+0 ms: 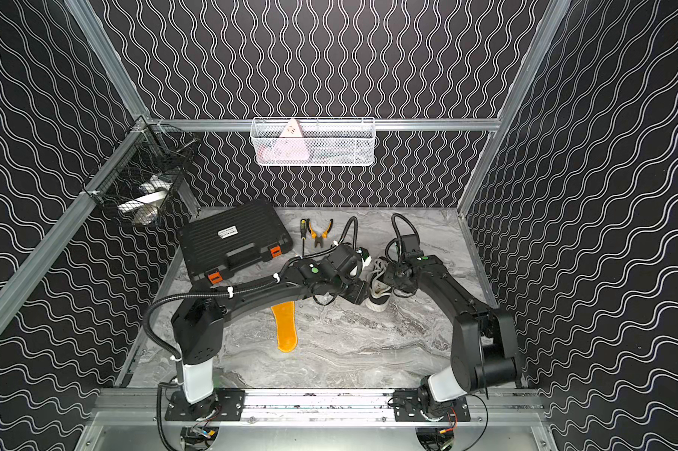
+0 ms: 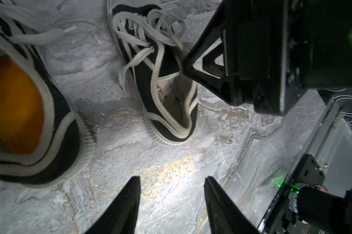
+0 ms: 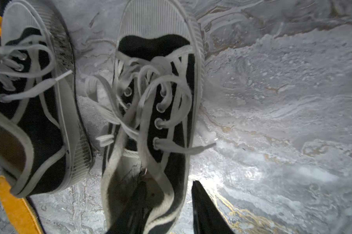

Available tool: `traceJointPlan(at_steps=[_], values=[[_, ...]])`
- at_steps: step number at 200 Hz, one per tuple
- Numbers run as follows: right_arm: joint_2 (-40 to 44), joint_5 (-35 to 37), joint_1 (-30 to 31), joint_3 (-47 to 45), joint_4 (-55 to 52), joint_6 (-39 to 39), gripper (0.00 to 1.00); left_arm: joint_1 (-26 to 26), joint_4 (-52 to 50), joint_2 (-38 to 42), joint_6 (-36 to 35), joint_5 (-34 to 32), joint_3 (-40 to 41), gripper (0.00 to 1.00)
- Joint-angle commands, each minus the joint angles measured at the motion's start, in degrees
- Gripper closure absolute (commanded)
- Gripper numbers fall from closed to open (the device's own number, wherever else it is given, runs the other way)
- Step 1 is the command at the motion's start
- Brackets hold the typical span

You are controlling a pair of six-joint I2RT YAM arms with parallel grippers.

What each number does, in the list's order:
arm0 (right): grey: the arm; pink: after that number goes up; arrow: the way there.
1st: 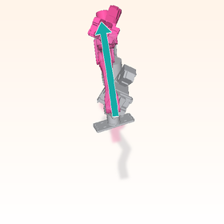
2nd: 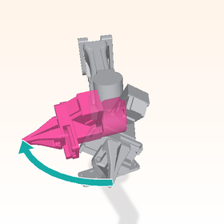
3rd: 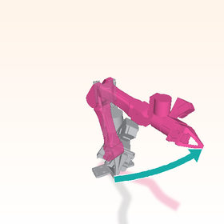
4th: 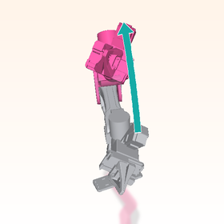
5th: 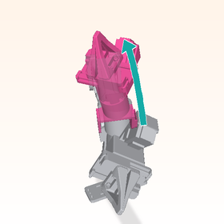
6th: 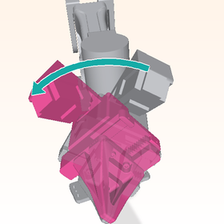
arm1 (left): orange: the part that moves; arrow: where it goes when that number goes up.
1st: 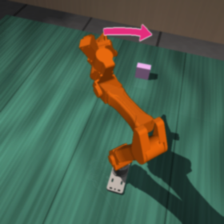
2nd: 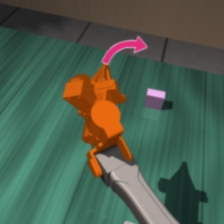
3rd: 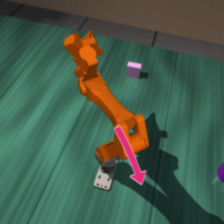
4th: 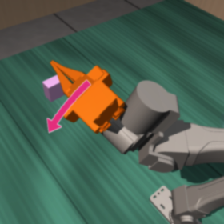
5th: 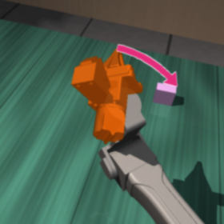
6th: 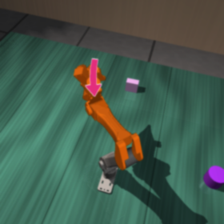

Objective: Insert the insole into the shoe
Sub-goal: Move the shoe to the center of the board, then adjust the shoe at the center of the board.

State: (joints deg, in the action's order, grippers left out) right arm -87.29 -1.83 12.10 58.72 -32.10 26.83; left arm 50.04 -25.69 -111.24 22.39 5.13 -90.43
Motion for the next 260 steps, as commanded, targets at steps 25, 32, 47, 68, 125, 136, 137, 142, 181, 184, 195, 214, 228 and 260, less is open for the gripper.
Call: traceJointPlan(at_steps=[25, 32, 47, 68, 125, 136, 137, 142, 181, 184, 195, 214, 228, 260], values=[[-2.2, 0.2, -0.1, -0.1, 0.9, -1.4, 0.63, 0.5, -2.0, -5.9, -0.1, -3.2, -7.0, 0.43], [-2.4, 0.6, 0.0, -0.1, 1.0, -1.5, 0.66, 0.6, -2.1, -7.0, -0.2, -3.3, -8.1, 0.43], [-2.5, 1.2, 0.0, -0.7, 1.3, -1.4, 0.74, 0.7, -2.6, -9.4, -0.3, -3.8, -10.3, 0.43], [-1.9, 2.2, -0.2, -1.4, 1.8, -1.2, 0.81, 0.7, -2.4, -12.0, 0.1, -5.7, -11.6, 0.43], [0.6, -0.8, -0.2, -4.0, 2.9, -1.8, 0.91, -0.4, -3.3, -20.7, 1.5, -7.0, -22.5, 0.45], [1.3, -1.0, -0.1, -4.5, 2.9, -1.8, 0.91, -0.6, -3.4, -21.9, 2.0, -6.5, -23.6, 0.48], [1.4, -1.0, -0.1, -4.6, 2.8, -1.8, 0.91, -0.6, -3.3, -21.9, 2.0, -6.5, -23.6, 0.48], [1.6, -1.0, -0.2, -4.8, 2.8, -1.9, 0.92, -0.7, -2.8, -22.1, 2.3, -6.4, -23.3, 0.5], [3.0, 0.2, -0.4, -5.9, 2.1, -1.6, 0.92, -1.5, -0.2, -18.3, 3.2, -5.2, -16.7, 0.91], [3.1, 0.1, -0.4, -5.9, 2.0, -1.6, 0.92, -1.5, 0.1, -17.3, 3.2, -5.4, -15.5, 0.94], [3.7, 0.0, -0.5, -6.2, 1.5, -1.5, 0.92, -1.6, 1.4, -13.0, 3.7, -6.2, -10.0, 1.0], [4.9, -1.3, -0.4, -7.6, 1.8, -1.1, 0.92, -1.5, 4.5, -4.5, 6.3, -5.7, -0.1, 1.0], [5.5, -3.0, 0.3, -9.4, 2.8, 0.0, 0.92, -1.2, 8.1, 0.8, 9.4, -3.3, 7.5, 0.99], [7.5, -2.7, 4.6, -12.9, 4.1, 2.5, 0.89, -0.6, 12.7, 6.7, 12.4, -1.4, 17.8, 0.92]])
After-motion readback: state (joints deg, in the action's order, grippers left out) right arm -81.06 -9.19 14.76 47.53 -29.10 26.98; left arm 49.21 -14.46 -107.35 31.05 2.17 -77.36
